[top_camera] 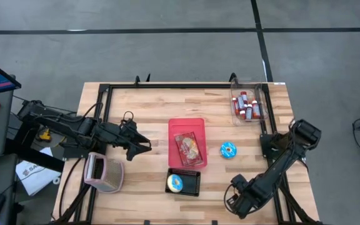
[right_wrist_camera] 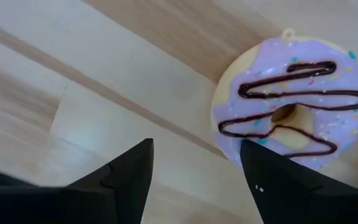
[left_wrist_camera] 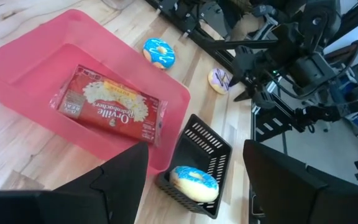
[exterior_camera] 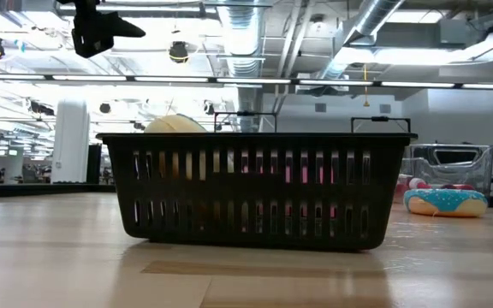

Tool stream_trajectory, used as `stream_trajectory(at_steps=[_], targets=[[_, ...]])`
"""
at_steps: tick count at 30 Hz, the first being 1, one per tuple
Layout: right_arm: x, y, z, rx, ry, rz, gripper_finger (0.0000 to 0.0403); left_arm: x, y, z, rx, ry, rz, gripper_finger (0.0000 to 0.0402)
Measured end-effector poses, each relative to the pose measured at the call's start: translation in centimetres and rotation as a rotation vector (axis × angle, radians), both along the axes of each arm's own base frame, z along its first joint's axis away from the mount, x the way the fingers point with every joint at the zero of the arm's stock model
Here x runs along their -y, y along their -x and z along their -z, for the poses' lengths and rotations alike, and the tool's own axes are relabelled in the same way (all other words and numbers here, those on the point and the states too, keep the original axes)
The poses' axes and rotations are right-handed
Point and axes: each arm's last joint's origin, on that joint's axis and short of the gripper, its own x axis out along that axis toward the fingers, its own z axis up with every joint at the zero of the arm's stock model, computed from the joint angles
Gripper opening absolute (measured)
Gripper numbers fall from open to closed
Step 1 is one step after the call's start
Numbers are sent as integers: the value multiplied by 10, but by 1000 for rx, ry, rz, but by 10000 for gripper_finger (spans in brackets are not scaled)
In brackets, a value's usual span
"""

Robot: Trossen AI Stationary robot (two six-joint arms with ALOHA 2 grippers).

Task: Pick & Place Food Item
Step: Put the violet donut into the black bin

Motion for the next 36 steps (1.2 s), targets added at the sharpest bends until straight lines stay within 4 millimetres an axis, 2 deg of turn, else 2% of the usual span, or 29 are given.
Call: stream_trajectory(at_steps=[6, 9, 18, 24, 36], targets=[[3, 1, -20, 59, -25, 11, 233, 0, 0, 0, 0, 0, -1, 260], [9, 6, -24, 50, 20, 31, 229, -1, 0, 0, -1, -1, -5, 260], [8, 7, -15, 21, 59, -23, 226, -2, -1, 0, -1, -2, -15, 260], [12, 11, -1, 20, 51, -24, 226, -2, -1, 0, -1, 0, -16, 260], [14, 12, 0, 13, 73, -45, 226, -2, -1, 0, -1, 19, -25, 260]])
